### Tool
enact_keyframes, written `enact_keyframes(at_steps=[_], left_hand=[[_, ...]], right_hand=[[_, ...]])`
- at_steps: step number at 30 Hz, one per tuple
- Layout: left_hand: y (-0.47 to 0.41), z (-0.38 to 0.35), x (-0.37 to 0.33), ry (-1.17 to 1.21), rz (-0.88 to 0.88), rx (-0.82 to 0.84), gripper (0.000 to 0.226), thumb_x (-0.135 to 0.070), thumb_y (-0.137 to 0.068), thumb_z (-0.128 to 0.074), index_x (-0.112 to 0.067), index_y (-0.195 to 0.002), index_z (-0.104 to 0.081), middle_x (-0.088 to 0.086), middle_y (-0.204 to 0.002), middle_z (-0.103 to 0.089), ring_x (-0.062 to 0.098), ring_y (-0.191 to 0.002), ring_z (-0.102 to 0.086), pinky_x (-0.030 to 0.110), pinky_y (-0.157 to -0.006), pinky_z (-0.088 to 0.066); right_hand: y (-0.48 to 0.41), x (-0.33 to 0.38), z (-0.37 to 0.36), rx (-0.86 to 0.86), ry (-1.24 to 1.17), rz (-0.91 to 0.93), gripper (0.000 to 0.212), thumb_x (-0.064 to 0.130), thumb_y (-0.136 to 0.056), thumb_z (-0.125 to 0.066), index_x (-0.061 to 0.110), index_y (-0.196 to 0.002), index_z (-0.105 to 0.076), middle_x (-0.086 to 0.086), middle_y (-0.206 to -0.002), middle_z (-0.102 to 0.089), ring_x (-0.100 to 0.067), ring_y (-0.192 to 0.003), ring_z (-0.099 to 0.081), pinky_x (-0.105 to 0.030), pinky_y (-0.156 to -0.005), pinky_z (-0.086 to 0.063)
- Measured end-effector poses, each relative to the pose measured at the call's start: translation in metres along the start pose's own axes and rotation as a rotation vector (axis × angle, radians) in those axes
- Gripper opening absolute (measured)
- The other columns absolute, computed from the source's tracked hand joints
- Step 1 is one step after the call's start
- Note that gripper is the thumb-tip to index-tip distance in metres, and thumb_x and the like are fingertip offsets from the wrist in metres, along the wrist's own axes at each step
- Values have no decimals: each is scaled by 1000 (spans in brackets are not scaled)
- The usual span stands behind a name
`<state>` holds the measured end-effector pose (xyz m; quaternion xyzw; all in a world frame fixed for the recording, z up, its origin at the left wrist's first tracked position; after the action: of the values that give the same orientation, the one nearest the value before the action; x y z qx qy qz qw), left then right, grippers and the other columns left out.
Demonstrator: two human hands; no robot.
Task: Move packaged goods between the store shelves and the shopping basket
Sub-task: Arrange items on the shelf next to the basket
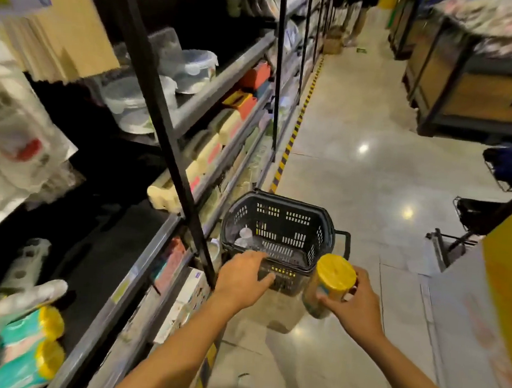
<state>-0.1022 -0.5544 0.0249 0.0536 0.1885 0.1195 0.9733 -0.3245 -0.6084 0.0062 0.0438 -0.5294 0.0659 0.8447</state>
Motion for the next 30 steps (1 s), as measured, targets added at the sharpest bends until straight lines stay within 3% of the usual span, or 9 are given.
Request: enact_keyframes(at_steps=[9, 13, 20, 23, 26, 28, 30], left_hand=[[-153, 17, 53, -23, -46, 98, 48, -46, -94, -47, -21, -136, -44, 1, -136, -50, 22, -124, -46, 35, -96, -40], [-213, 9, 71, 41, -5, 141, 49, -43, -93, -50, -21, -136, -44, 1, -137, -48, 21, -126, -45, 34, -100, -37], [-330, -5, 101, -8, -5, 161, 50, -45, -94, -50, -19, -136, -45, 0, -134, -50, 19, -121, -49, 33, -97, -41], [-377, -20, 120, -17, 4, 183, 46, -42, -94, -50, -18, -133, -47, -1, -131, -51, 19, -117, -51, 32, -95, -42], [-425, -46, 148, -26, 40, 207, 44, -42, -93, -50, -20, -131, -49, -1, -132, -52, 20, -118, -50, 32, -96, -40], [-452, -64, 169, -16, 52, 198, 45, -42, -93, -51, -22, -134, -47, -2, -134, -51, 19, -121, -48, 30, -98, -36], [-474, -83, 190, -28, 45, 178, 46, -40, -92, -53, -22, -134, -48, -2, -134, -51, 19, -122, -47, 28, -100, -34]], right_hand=[[-123, -7, -57, -61, 89, -169, 74, 10, -59, -87, 12, -121, -45, -1, -99, -56, -24, -90, -57, -37, -78, -50], [-174, -18, -77, -50, 116, -235, 71, 10, -62, -85, 10, -120, -44, -3, -97, -56, -23, -86, -55, -29, -73, -41], [-285, -49, -123, 1, 122, -331, 71, 10, -61, -86, 7, -118, -43, -2, -96, -53, -21, -85, -53, -29, -74, -40], [-333, -70, -144, 43, 160, -357, 74, 14, -58, -87, 12, -117, -42, -4, -101, -56, -23, -91, -56, -32, -76, -43], [-378, -99, -172, 123, 235, -350, 93, 24, -56, -85, 21, -135, -36, -5, -117, -54, -24, -108, -52, -42, -91, -46], [-401, -124, -192, 157, 274, -359, 90, 31, -54, -84, 25, -132, -39, -6, -117, -54, -28, -108, -52, -44, -90, -46], [-418, -148, -210, 142, 285, -373, 85, 26, -54, -87, 20, -126, -43, -5, -113, -53, -26, -104, -52, -39, -87, -45]])
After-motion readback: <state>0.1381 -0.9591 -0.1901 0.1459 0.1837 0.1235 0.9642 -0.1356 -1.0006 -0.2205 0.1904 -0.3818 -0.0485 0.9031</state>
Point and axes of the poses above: each hand's wrist, its own y-axis away from the middle knuckle, its own z-axis out of the back of the hand, x = y × z, the point moved 8 cm from there along -y, towards the middle knuckle
